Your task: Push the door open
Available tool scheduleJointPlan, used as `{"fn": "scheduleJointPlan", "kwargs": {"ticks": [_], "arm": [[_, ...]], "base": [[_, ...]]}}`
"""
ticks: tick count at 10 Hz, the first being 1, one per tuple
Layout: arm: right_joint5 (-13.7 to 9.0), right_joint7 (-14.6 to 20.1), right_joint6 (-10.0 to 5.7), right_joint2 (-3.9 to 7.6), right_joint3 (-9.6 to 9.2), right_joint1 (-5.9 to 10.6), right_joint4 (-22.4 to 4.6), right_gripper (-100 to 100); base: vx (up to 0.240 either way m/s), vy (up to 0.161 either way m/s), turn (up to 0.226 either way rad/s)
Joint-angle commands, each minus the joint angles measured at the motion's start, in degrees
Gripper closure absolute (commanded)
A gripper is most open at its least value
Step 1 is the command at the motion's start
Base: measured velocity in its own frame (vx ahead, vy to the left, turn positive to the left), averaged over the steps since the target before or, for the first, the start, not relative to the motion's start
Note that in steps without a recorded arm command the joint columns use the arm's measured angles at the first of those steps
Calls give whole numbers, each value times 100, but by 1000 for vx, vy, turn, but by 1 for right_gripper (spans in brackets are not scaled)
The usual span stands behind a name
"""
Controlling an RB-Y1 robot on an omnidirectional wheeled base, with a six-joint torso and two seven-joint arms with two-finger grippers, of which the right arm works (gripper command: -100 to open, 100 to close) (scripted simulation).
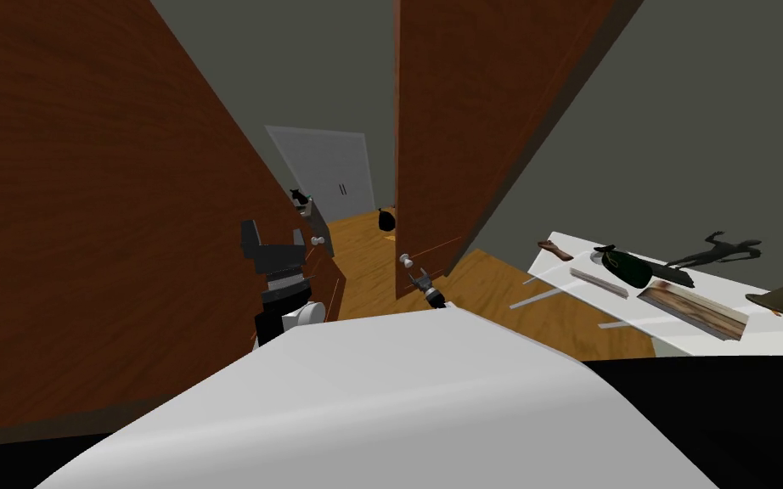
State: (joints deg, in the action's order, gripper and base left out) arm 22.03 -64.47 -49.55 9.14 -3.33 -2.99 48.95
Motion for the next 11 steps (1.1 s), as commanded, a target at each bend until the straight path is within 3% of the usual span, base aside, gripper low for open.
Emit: {"fn": "scheduleJointPlan", "kwargs": {"ticks": [1,5,6,11], "arm": [[-7,-37,11,-30,18,15,-15,-100],[-16,-80,26,-71,41,29,-26,-100],[-16,-80,26,-71,41,29,-26,100],[-16,-80,26,-71,41,29,-26,100]], "base": [[195,61,31],[169,59,20],[-7,-3,-8],[-14,-7,1]]}}
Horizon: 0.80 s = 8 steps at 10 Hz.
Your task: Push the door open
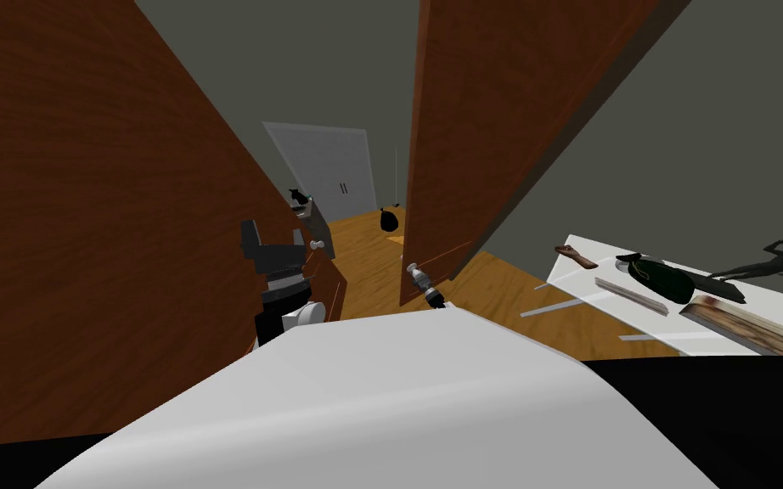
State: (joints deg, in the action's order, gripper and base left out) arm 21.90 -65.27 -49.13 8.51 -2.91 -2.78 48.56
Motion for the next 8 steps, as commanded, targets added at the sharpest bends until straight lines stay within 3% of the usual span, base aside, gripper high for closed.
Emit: {"fn": "scheduleJointPlan", "kwargs": {"ticks": [1,8], "arm": [[-75,172,-8,-4,0,15,-17,100],[-448,1002,-46,-24,0,91,-100,100]], "base": [[11,-1,21],[26,3,27]]}}
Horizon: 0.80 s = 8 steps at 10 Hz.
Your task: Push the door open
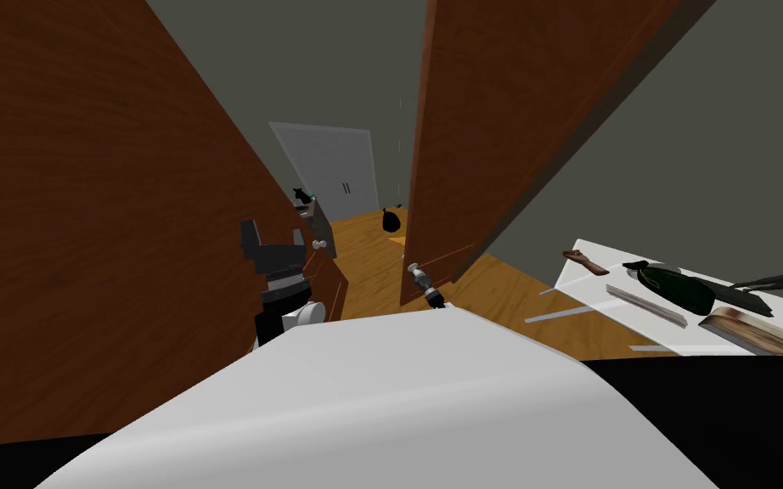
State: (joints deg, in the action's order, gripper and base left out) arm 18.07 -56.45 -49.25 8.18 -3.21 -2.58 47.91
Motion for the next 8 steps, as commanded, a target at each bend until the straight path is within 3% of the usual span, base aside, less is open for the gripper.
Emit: {"fn": "scheduleJointPlan", "kwargs": {"ticks": [1,8], "arm": [[-144,286,-43,3,30,87,-52,100],[-596,1242,-89,-27,30,180,-153,100]], "base": [[42,6,43],[34,5,35]]}}
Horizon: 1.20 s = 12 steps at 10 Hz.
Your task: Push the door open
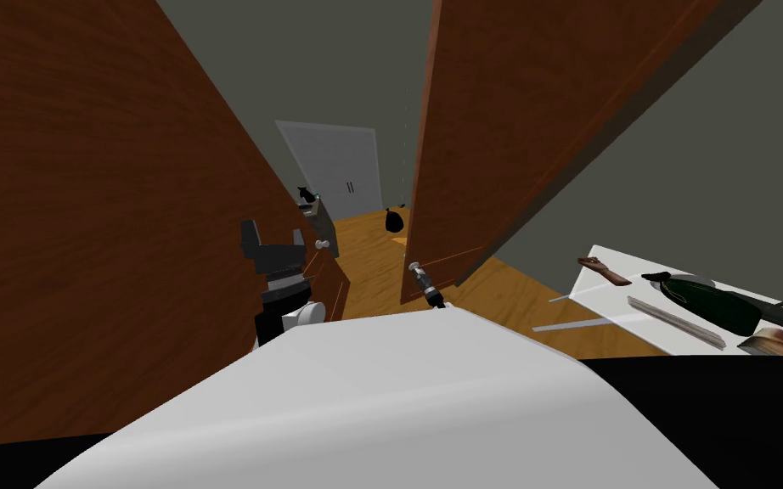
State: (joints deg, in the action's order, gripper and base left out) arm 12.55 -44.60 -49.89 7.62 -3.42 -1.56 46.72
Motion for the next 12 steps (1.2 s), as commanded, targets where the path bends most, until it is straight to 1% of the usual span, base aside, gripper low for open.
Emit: {"fn": "scheduleJointPlan", "kwargs": {"ticks": [1,2,3,4,5,6,7,8,10,11,12], "arm": [[-142,260,-35,22,51,98,-56,100],[-255,407,-47,12,51,121,-81,100],[-255,484,-47,12,51,121,-81,100],[-368,665,-58,3,51,144,-106,100],[-368,709,-58,3,51,144,-106,100],[-482,933,-70,-6,51,167,-131,100],[-596,1082,-82,-15,51,190,-157,100],[-596,1158,-82,-15,51,190,-157,100],[-844,1523,-107,-38,51,241,-212,100],[-844,1625,-107,-38,51,241,-212,100],[-970,1821,-120,-50,51,267,-240,100]], "base": [[27,-5,27],[46,-8,58],[38,-5,33],[33,6,31],[25,5,11],[27,1,31],[45,-2,63],[40,-6,17],[50,-3,36],[40,-8,25],[36,-20,27]]}}
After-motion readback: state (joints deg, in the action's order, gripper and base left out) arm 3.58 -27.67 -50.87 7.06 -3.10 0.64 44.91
